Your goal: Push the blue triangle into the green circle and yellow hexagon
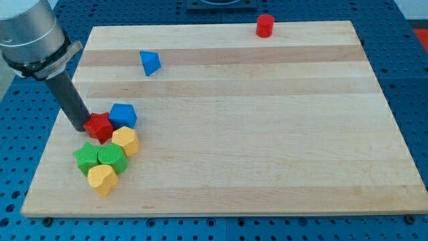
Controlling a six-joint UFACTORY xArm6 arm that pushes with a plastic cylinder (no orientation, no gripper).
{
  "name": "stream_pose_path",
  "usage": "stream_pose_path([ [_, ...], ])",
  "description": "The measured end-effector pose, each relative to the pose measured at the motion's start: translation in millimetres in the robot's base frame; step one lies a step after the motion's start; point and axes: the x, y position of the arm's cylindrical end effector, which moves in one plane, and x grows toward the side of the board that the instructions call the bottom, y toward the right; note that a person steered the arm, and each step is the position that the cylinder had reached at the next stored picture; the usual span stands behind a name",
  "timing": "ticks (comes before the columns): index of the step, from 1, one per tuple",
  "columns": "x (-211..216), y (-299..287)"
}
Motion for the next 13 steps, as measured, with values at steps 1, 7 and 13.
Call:
stream_pose_path([
  [1, 0, 0],
  [7, -264, 121],
  [13, -130, 102],
])
